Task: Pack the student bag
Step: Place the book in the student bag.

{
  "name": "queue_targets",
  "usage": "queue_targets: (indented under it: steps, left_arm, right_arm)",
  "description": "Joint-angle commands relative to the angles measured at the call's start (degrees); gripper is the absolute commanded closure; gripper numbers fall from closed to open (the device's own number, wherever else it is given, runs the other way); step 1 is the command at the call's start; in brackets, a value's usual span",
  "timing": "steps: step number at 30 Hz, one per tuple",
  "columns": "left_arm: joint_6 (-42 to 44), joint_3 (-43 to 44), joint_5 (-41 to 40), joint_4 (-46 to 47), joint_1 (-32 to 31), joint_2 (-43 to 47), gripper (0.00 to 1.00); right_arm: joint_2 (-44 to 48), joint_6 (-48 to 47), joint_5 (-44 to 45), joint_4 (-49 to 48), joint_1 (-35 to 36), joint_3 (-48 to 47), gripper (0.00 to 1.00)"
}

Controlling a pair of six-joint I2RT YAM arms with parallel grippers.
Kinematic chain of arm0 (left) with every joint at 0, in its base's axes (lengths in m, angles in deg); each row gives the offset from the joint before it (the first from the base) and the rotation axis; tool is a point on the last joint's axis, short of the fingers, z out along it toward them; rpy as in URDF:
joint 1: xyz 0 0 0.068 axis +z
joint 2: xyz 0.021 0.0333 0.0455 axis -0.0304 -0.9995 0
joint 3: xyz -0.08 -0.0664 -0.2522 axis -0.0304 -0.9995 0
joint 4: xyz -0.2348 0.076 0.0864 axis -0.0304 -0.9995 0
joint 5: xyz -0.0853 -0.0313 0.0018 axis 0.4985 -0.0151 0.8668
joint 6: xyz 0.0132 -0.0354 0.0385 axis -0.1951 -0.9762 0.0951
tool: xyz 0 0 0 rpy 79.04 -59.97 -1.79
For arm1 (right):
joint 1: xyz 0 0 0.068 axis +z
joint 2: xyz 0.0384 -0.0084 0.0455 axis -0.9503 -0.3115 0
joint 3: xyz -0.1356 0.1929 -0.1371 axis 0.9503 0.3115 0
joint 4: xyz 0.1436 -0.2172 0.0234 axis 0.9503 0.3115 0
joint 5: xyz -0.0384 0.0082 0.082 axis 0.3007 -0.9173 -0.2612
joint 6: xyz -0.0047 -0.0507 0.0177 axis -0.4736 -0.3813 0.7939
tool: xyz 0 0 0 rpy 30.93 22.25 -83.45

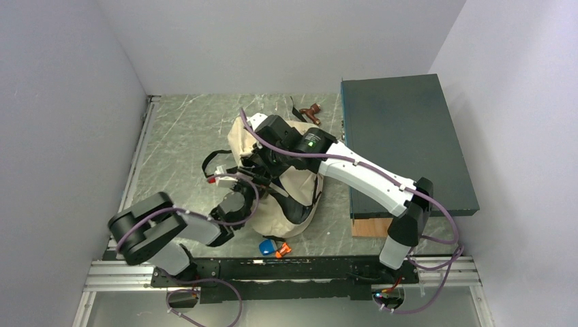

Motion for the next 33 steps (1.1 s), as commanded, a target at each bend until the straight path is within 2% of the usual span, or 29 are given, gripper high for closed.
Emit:
queue_targets:
  steps: [1, 3, 4, 8, 10, 12, 14, 16, 18, 20, 24, 26, 31, 33]
  left_arm:
    - [-2.2, -7.9, 4.3, 3.1, -0.7, 11.2, 0.00]
    - [0.2, -10.8, 6.6, -1.0, -0.4, 18.2, 0.00]
    - [0.9, -11.4, 8.2, -6.2, -0.3, 22.9, 0.00]
    - [7.1, -6.8, 14.4, -37.1, -0.2, 43.5, 0.00]
    - [9.5, -4.4, 15.1, -52.1, -0.1, 52.2, 0.00]
    - [11.3, -3.8, 16.9, -63.6, 0.5, 61.1, 0.00]
    - [13.8, -4.5, 20.7, -66.1, 1.7, 66.0, 0.00]
    - [11.3, -6.6, 22.9, -63.8, 3.1, 67.2, 0.00]
    - [9.2, -8.6, 24.7, -56.0, 4.3, 63.4, 0.05]
    - [8.7, -6.9, 26.5, -53.3, 5.3, 56.9, 0.08]
    - [13.6, -2.7, 29.3, -51.8, 5.7, 48.8, 0.30]
    - [12.8, -4.3, 28.2, -52.4, 5.6, 50.7, 0.38]
    - [6.4, -12.5, 27.3, -54.9, 5.7, 61.4, 0.42]
    - [5.6, -13.2, 28.6, -60.3, 5.7, 65.2, 0.42]
  right_arm:
    - [6.2, 1.5, -3.2, -7.8, -0.8, 1.1, 0.91]
    - [6.3, 1.9, -4.4, -8.4, -1.1, 1.4, 0.89]
    - [6.1, 1.9, -4.8, -8.4, -1.2, 1.3, 0.88]
    - [5.4, 2.0, -5.1, -8.0, -1.4, 1.4, 0.79]
    - [5.2, 2.1, -5.2, -8.1, -1.4, 1.9, 0.71]
    - [5.3, 2.0, -5.3, -8.4, -1.4, 3.1, 0.56]
    - [5.2, 1.7, -5.6, -8.3, -1.4, 4.0, 0.46]
    - [5.5, 1.2, -6.2, -8.3, -1.4, 5.4, 0.40]
    - [6.3, 1.0, -6.4, -9.3, -1.4, 7.6, 0.35]
    - [7.0, 1.3, -6.3, -9.2, -1.4, 9.2, 0.32]
    - [10.5, 1.5, -6.0, -8.8, -0.4, 14.4, 0.27]
    - [12.9, 0.9, -5.0, -9.4, 0.4, 17.9, 0.25]
    - [17.3, -0.4, -3.5, -13.8, 2.8, 26.1, 0.21]
    - [18.4, -1.8, -2.1, -16.1, 4.7, 28.6, 0.21]
